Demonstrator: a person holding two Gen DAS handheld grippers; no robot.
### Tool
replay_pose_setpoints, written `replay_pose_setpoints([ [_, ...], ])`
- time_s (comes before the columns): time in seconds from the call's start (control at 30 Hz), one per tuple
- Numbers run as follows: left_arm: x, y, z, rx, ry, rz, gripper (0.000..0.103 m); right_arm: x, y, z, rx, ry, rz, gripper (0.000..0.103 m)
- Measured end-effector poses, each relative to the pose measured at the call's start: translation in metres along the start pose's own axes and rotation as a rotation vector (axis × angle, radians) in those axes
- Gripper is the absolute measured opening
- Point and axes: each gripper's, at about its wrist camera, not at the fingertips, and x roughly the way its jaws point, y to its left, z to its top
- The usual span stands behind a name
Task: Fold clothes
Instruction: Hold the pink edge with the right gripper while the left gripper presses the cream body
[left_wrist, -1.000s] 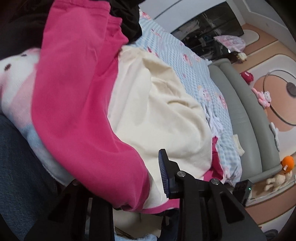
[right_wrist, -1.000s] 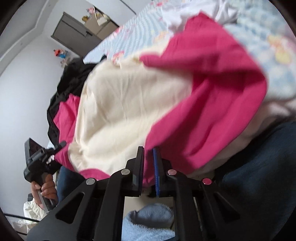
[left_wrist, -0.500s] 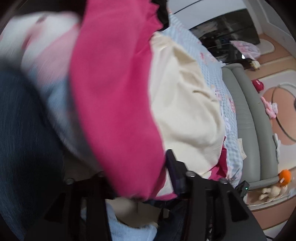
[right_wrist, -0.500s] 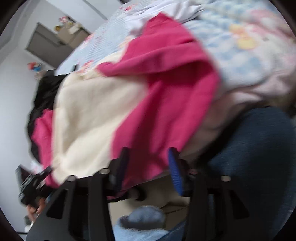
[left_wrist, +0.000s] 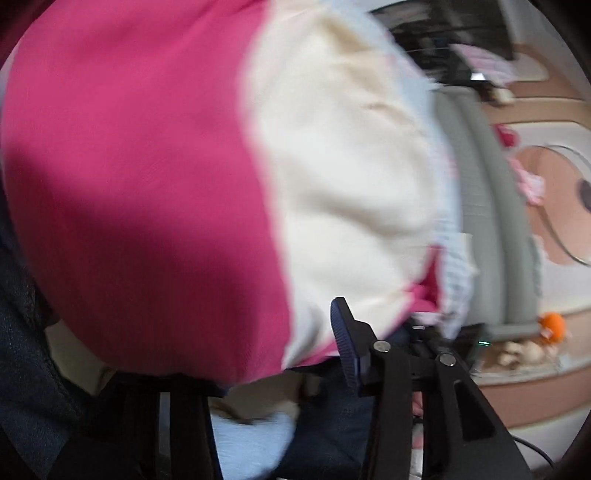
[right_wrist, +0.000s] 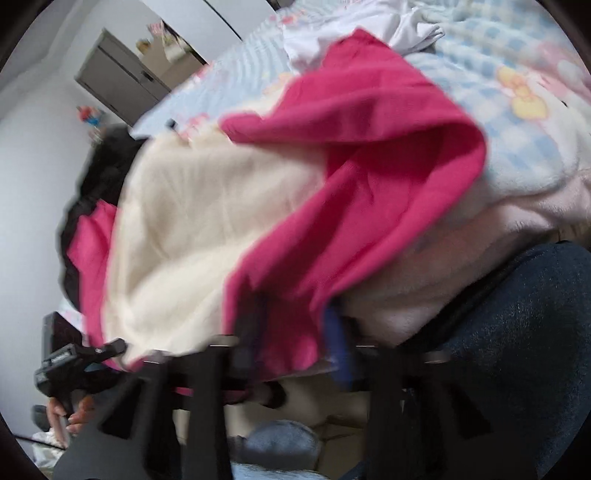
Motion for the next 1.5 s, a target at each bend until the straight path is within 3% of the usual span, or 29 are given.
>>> replay_pose_setpoints([
  [0.17,-0.015,-0.024,0.037,0.096,-0.106,0.001,0.044,-0.007,0.010,0.012,-0.035,-0.033,0.067,0.004],
  [0.23,-0.010,-0.027,0.054,0.092,-0.096,-0.020,0.044,-0.008,0.020,0.023,-0.041,-0.062,0.095,0.004],
  [0.33,-0.005,-0.035,0.062,0.114,-0.078,0.014,0.044,-0.009,0.038,0.039,-0.038,-0.102,0.136,0.004],
  [0.47,-0.013,-0.026,0.043,0.124,-0.045,0.008,0.047,0.006,0.047,0.032,-0.054,-0.014,0.100,0.007],
  [0.6,-0.013,0.008,0.020,-0.005,-0.048,0.029,0.047,0.030,0.021,0.001,0.157,0.117,0.147,0.007],
  [0.7,-0.002,0.017,0.012,-0.007,-0.010,0.047,0.047,0.038,0.023,-0.013,0.177,0.137,0.080,0.009],
  [0.77,0.006,0.021,0.007,0.001,0.021,0.058,0.054,0.035,0.024,-0.014,0.150,0.131,0.023,0.015],
  [0.9,0.014,0.017,0.003,0.060,0.052,0.055,0.054,0.023,0.023,-0.015,0.148,0.087,-0.114,0.028],
  [1.0,0.011,-0.005,0.014,0.122,0.045,-0.023,0.038,0.008,0.023,-0.013,0.129,0.039,-0.134,0.046],
  [1.1,0.008,-0.036,0.040,0.198,-0.024,-0.036,0.021,0.002,0.028,-0.011,0.099,0.033,-0.094,0.047],
  [1.17,0.003,-0.054,0.062,0.247,-0.120,0.019,0.015,0.010,0.036,-0.010,0.053,0.061,-0.088,0.047],
  [1.23,-0.005,-0.061,0.083,0.271,-0.225,0.064,0.013,0.024,0.051,-0.014,0.005,0.095,-0.109,0.044],
  [1.27,-0.003,-0.061,0.092,0.260,-0.238,0.073,0.012,0.032,0.061,-0.016,-0.020,0.112,-0.102,0.043],
  [1.37,0.006,-0.056,0.115,0.215,-0.217,0.088,0.012,0.038,0.085,-0.023,-0.076,0.138,-0.010,0.040],
  [1.43,0.009,-0.054,0.114,0.201,-0.203,0.088,0.012,0.044,0.089,-0.027,-0.078,0.160,0.028,0.047],
  [1.5,0.012,-0.052,0.110,0.191,-0.190,0.085,0.012,0.054,0.087,-0.025,-0.046,0.187,0.036,0.047],
])
